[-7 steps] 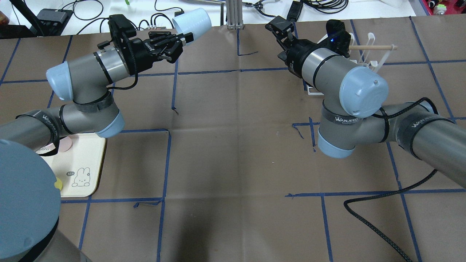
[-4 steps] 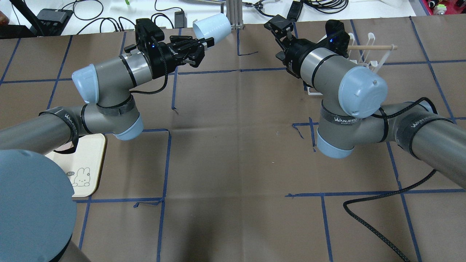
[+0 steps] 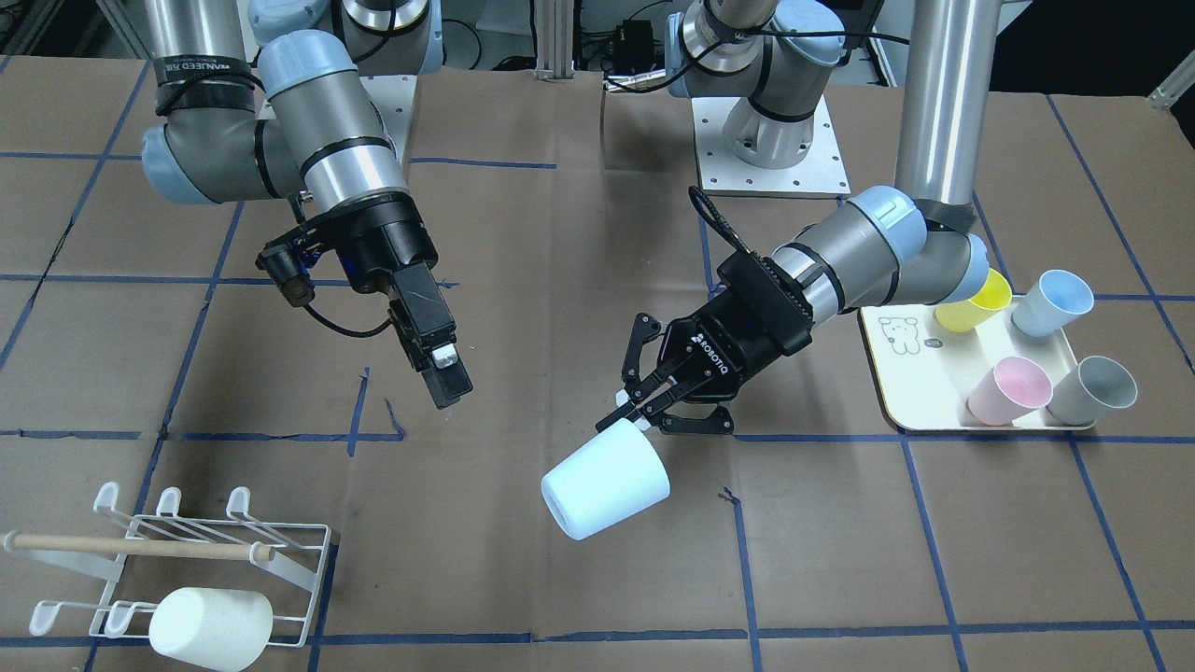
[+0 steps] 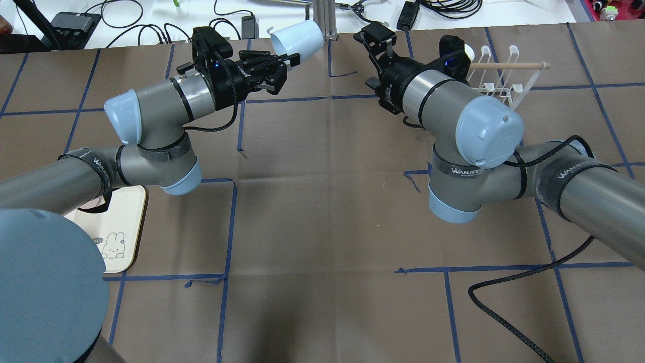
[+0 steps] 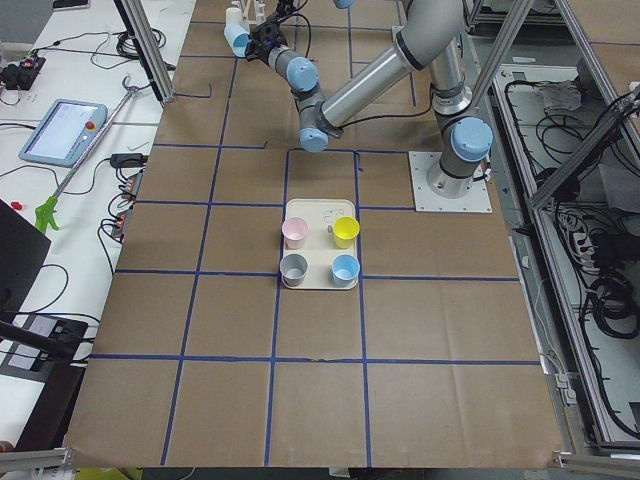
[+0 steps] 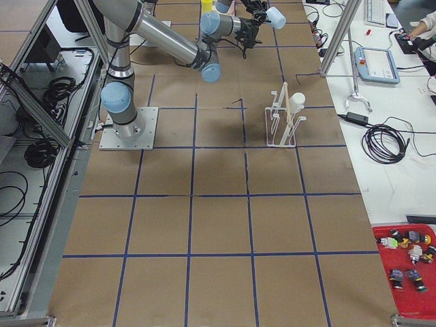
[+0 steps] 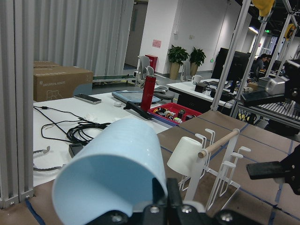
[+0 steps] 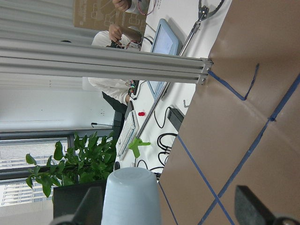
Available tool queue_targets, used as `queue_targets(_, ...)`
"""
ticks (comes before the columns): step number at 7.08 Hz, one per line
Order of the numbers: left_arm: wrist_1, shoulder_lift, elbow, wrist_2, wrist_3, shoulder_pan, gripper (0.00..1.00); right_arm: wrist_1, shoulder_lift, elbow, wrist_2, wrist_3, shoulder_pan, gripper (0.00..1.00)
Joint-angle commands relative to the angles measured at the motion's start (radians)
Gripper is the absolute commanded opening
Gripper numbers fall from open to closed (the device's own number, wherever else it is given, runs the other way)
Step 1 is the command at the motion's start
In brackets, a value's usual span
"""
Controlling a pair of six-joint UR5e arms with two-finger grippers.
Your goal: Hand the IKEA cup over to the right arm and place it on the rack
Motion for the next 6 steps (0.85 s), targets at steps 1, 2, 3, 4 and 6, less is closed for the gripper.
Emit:
queue_targets(1,0.0,0.002,0.0,0.001,0.0,-0.003,0.09,0.005,0.025,-0.01,-0.003,0.005,0.046,1.0)
queue_targets(2,0.0,0.002,0.0,0.001,0.0,-0.003,0.09,0.009,0.045,-0.053,-0.007,0.02,0.071,1.0)
queue_targets(3,-0.001,0.003,0.0,0.001,0.0,-0.003,0.09,0.012,0.074,-0.09,-0.001,0.02,0.077,1.0)
queue_targets(4,-0.002,0.003,0.0,0.001,-0.002,-0.003,0.09,0.009,0.089,-0.107,-0.006,0.022,0.077,1.0)
queue_targets(6,-0.002,0.007,-0.002,0.001,-0.021,-0.011,0.1,0.008,0.111,-0.145,-0.003,0.022,0.086,1.0)
